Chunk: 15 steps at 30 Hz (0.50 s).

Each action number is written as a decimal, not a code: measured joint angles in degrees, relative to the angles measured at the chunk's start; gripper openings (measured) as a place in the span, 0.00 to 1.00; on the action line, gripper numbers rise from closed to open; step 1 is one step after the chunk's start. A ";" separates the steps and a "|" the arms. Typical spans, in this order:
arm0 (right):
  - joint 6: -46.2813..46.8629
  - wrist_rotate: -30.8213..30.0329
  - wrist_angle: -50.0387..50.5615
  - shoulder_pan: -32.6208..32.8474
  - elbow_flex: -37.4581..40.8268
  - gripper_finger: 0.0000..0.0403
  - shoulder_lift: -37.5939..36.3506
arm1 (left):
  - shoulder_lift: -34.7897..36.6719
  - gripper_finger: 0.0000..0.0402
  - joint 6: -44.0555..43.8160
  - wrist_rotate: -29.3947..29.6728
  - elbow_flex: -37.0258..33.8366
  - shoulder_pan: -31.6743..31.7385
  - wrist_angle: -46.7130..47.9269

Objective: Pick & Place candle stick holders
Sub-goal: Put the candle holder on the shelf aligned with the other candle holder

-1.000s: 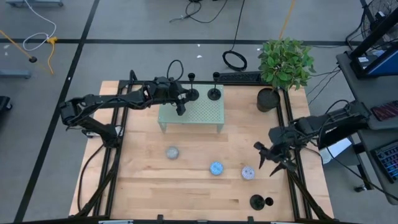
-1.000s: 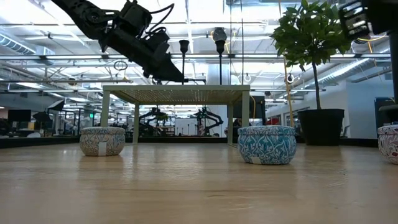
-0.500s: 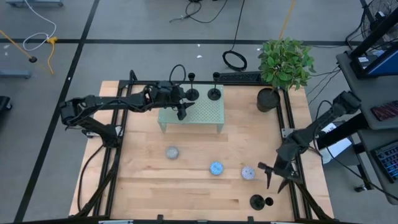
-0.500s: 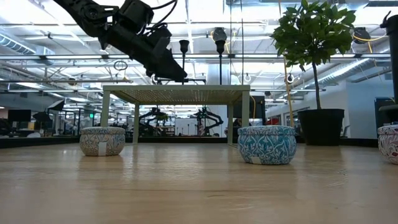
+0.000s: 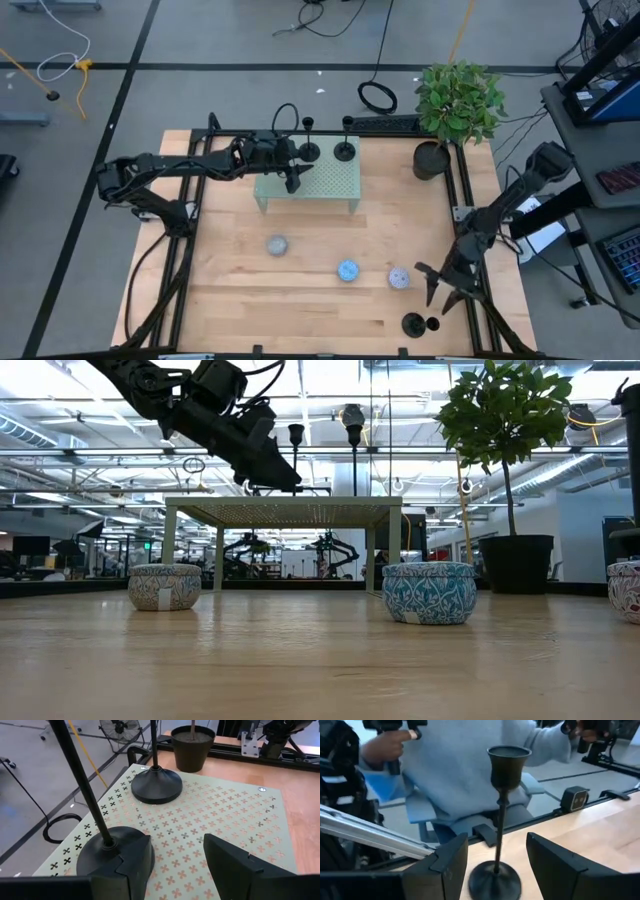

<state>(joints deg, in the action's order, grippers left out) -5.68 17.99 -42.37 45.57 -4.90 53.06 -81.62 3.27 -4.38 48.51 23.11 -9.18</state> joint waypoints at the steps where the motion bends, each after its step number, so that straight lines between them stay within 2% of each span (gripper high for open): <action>1: -0.49 -0.09 -0.80 0.26 -0.18 0.48 1.37 | 0.00 0.46 0.00 0.00 0.00 0.00 0.01; 8: -1.00 -0.32 -13.71 0.32 -0.29 0.48 11.56 | 0.00 0.46 -0.07 0.00 0.00 0.00 0.01; 12: -0.73 -2.74 -21.33 0.32 -0.37 0.48 17.60 | 0.00 0.46 -0.22 0.02 0.00 0.00 0.00; 15: 0.81 -2.90 -23.06 0.32 -1.84 0.48 22.02 | 0.00 0.46 -0.21 0.00 0.00 0.00 0.05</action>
<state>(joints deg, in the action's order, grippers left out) -4.87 15.09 -65.43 45.89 -6.74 75.08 -81.62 3.06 -4.38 48.51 23.11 -9.13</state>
